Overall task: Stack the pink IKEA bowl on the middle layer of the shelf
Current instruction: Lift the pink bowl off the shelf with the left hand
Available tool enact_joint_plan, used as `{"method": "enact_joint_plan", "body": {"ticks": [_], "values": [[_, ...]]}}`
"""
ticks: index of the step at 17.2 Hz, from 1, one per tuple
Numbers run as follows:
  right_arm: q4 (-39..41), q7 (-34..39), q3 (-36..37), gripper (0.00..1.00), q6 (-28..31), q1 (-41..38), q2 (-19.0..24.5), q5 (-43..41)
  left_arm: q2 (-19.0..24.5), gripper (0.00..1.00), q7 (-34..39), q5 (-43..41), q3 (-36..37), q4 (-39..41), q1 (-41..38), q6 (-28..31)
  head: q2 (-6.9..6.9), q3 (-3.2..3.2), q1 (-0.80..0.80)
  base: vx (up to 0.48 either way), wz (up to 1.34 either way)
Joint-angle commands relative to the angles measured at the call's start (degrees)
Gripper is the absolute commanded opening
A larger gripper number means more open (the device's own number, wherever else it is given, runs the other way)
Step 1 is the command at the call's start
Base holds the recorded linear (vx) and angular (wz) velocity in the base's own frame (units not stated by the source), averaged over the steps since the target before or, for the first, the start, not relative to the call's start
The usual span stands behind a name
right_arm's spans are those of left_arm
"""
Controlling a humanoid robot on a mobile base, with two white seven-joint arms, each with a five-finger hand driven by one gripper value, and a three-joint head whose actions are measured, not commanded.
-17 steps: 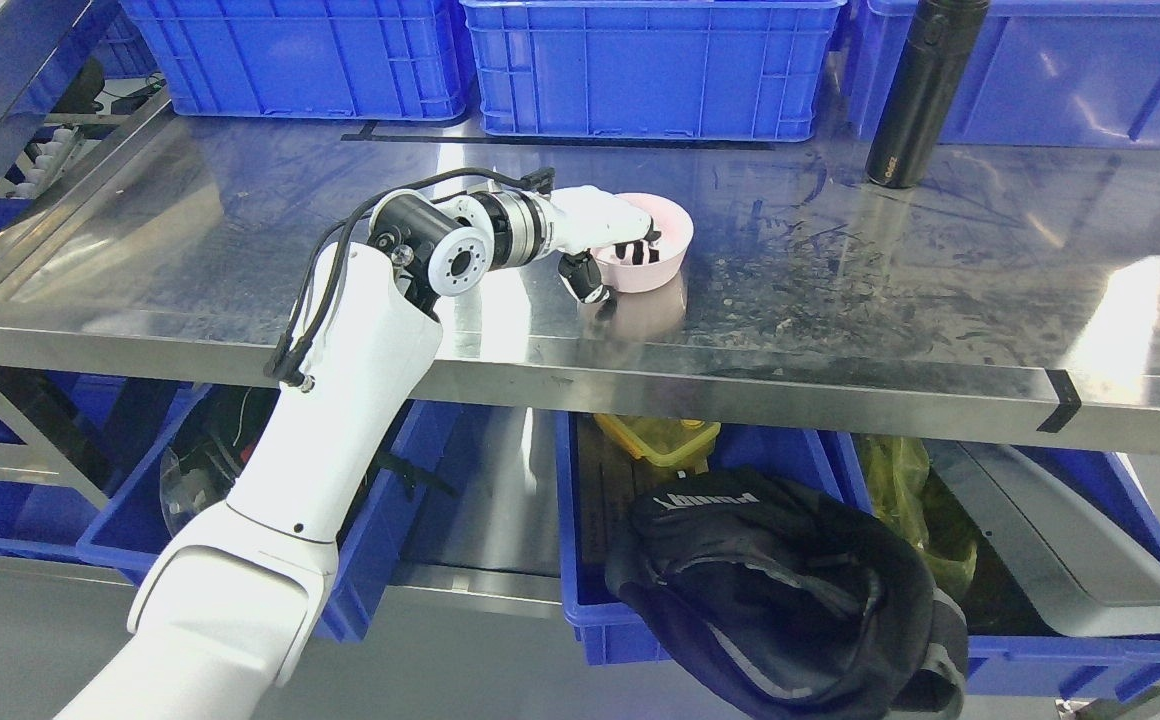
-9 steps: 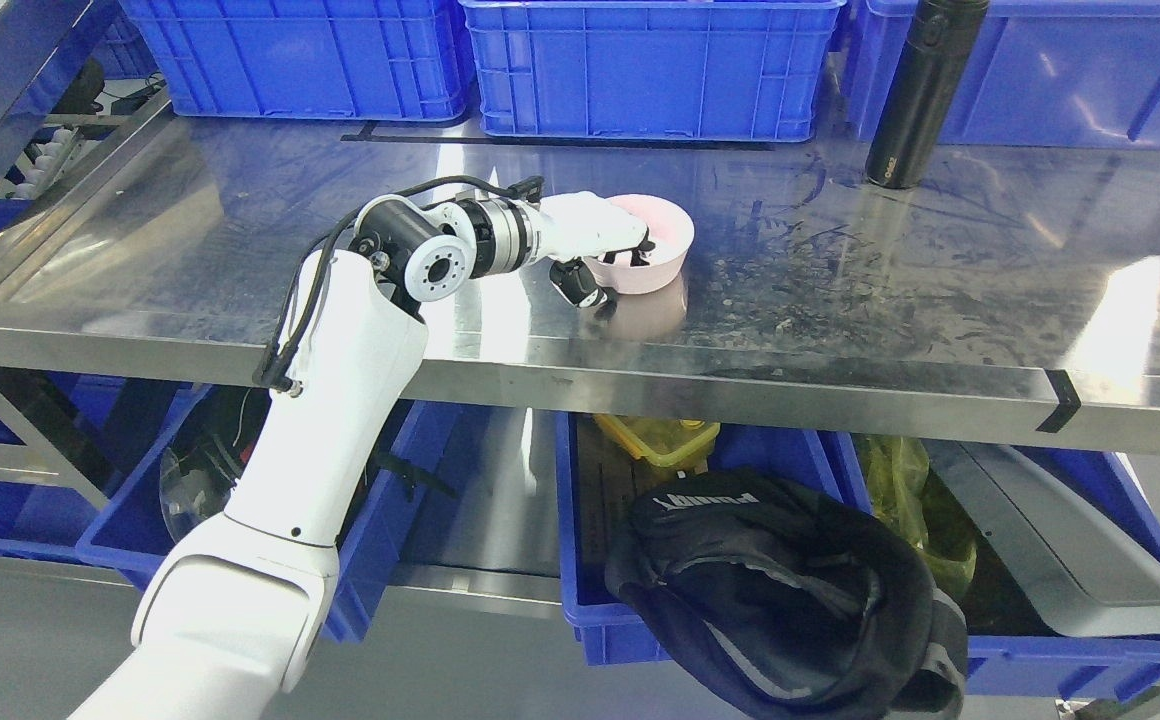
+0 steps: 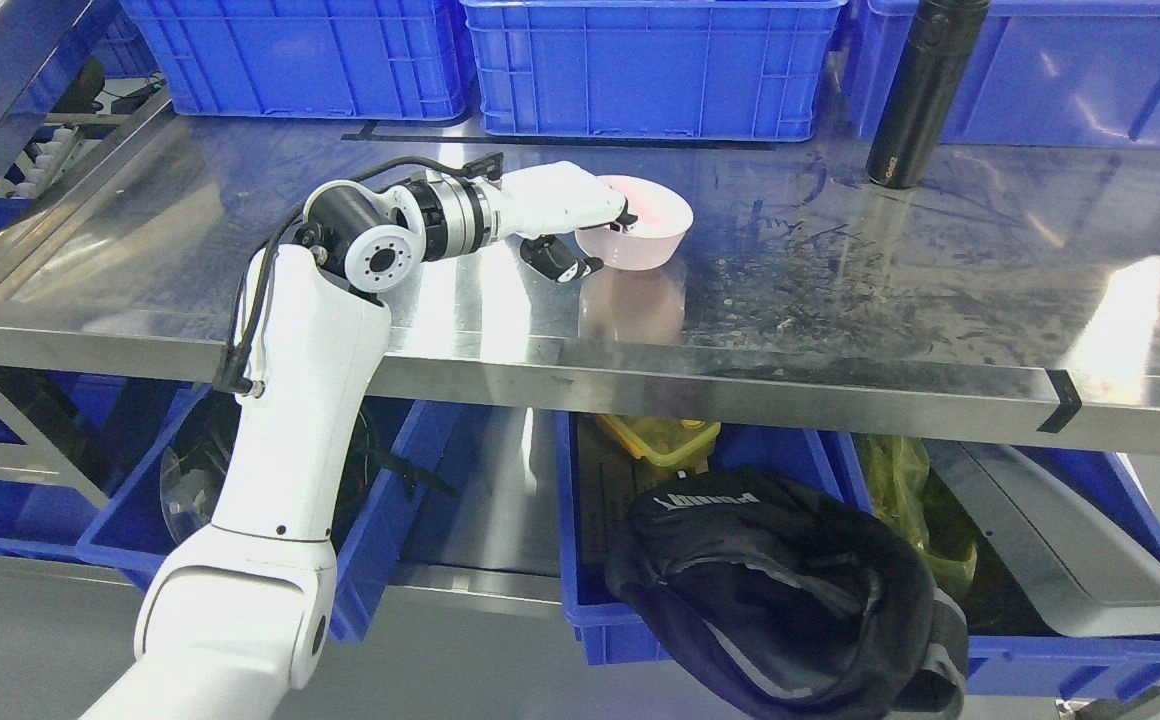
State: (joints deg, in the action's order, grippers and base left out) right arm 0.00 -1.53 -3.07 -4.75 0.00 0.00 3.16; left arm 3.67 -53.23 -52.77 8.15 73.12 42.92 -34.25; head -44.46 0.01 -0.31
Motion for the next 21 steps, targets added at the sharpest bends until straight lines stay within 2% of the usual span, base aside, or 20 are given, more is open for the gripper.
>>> {"method": "enact_joint_plan", "body": {"ticks": [1,4,10,21], "values": [[1.0,0.0,0.0,1.0,0.0,-1.3,-1.0,0.0,-0.9,0.01,0.1,0.5,-10.4,5.4,-0.6,-4.5,0.0,0.0,0.0,0.0,0.0],[1.0,0.0,0.0,1.0,0.0,-1.3,-1.0,0.0,-2.6,0.01,0.1,1.5,-15.2,6.9,-2.0,-10.7,0.0,0.0,0.0,0.0,0.0],[1.0,0.0,0.0,1.0,0.0,-1.3,-1.0,0.0,-2.7,0.0,0.2,4.5,-17.4,10.8,-8.6,-10.7,0.0,0.0,0.0,0.0,0.0],[1.0,0.0,0.0,1.0,0.0,-1.3,-1.0,0.0,-2.7,0.0,0.2,6.5,-18.6,12.1,-10.5,-10.7,0.0,0.0,0.0,0.0,0.0]]}}
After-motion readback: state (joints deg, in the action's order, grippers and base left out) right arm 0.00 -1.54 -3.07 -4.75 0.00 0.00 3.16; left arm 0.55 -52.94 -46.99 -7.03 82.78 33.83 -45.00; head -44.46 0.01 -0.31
